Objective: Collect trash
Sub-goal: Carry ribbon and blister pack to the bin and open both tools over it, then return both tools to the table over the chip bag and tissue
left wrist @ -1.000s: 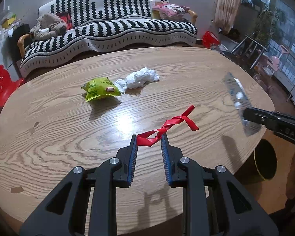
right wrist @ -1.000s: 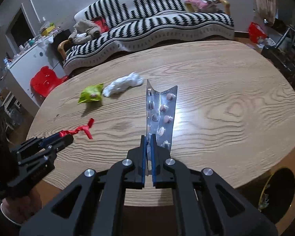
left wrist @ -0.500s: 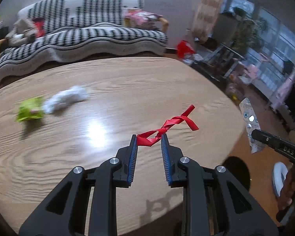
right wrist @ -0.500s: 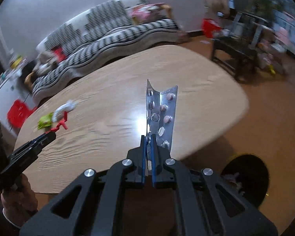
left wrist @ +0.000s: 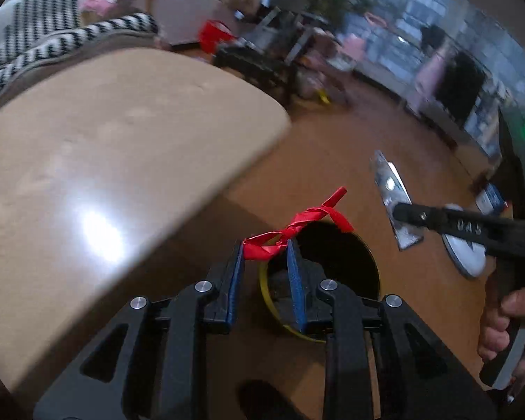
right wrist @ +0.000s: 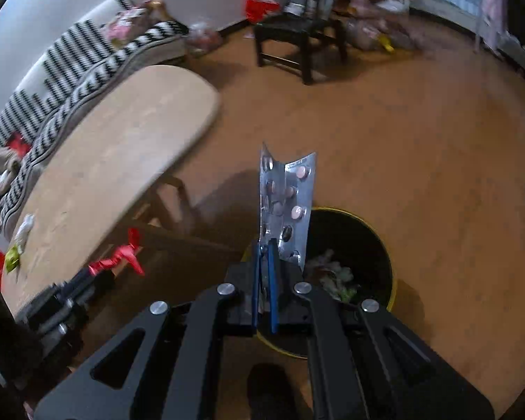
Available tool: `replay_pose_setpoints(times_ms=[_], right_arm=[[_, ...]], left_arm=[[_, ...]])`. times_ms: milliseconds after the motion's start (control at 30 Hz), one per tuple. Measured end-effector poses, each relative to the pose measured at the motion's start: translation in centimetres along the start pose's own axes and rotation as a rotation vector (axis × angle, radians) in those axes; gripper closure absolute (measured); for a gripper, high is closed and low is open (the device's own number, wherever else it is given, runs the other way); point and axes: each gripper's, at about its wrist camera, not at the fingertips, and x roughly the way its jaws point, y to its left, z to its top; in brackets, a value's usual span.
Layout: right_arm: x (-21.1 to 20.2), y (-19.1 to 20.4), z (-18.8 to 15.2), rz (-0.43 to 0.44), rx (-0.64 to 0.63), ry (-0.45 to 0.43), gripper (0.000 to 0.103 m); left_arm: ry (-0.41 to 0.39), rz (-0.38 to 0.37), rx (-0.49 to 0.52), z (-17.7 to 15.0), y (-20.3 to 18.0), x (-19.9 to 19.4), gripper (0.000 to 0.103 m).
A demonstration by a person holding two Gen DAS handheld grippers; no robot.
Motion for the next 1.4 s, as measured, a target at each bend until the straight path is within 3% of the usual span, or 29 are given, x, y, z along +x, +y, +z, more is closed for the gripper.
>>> replay_pose_setpoints(times_ms=[133,333,900,933,967,1000,1067,1233,1300,1400], right_arm=[[1.0,-2.9,-0.3,-0.006,0.035,0.039,0.097],[1.0,-3.6,-0.5,-0.009,0.047,0.047,0.097],[0.7,-4.8,-0.1,-0.025,0.073,0.057,0.097],[0.8,-5.0,-0.1,-0.033,0.082,0.061,0.095],[0.9,-5.1,-0.1,-0.036,0.086,0.063,0.09],[0.8,-5.2,-0.1,-0.037,0.091,0.063,0.084],[0.6,-5.1,0.0,-0.047,0.097,0.048,0.032],[-1.0,-2.7,0.6,-0.031,0.072,-0.011,0.03],[-1.6,-1.3,1.0,-0.037,0.031,-0.044,0.029],[-3.3,2.7,1.5,-0.028,-0.047,-0.123,0.02]], left_arm=[[0.054,-0.031,0.031,-0.7,-2.4,3.0,0.079],[0.107,-0.06,0.046,-0.4,-3.0,5.5,0.079],[0.141,-0.112,0.098,0.1,-5.7,7.9,0.076],[0.143,-0.116,0.102,0.1,-5.8,8.1,0.063],[0.143,-0.115,0.104,0.0,-5.8,8.2,0.04],[0.137,-0.11,0.106,-0.1,-5.8,8.2,0.031],[0.13,-0.104,0.113,-0.2,-5.8,8.1,0.027],[0.117,-0.083,0.109,0.3,-5.0,6.7,0.021],[0.082,-0.063,0.098,0.7,-3.7,4.7,0.017],[0.022,-0.011,0.076,1.5,-0.9,0.9,0.011]])
